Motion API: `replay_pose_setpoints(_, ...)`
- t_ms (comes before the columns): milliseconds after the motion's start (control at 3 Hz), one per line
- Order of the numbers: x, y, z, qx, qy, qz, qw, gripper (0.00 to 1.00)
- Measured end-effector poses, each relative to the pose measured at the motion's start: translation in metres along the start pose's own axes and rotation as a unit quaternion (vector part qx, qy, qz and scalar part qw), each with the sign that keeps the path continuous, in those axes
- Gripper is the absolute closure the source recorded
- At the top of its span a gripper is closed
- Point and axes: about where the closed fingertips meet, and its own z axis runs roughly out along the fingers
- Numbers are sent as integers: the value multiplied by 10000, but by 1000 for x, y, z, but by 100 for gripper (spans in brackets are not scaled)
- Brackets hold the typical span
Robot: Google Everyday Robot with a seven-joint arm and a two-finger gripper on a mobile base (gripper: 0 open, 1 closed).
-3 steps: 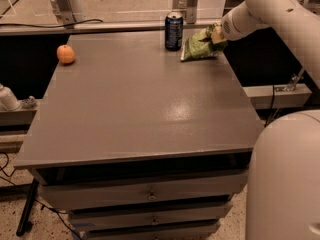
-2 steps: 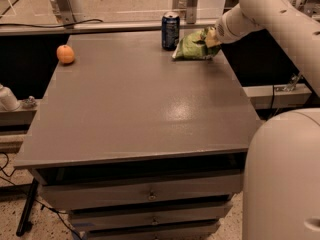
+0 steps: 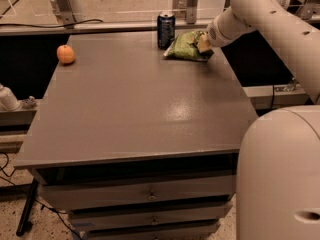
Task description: Move green jalapeno chip bag near pepsi can
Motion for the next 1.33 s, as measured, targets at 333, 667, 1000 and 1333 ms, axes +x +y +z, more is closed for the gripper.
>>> replay_pose_setpoints(333,4,5,2,-76,106,-5,9999,12)
replay_pose_setpoints(667,4,6,-5,-107,103,-10,9999,0)
replay_pose_setpoints(1000,-3,7,-26,-186,-105,-36,9998,0)
replay_pose_setpoints(1333,-4,1,-71,-150,-496,-209,9984,0)
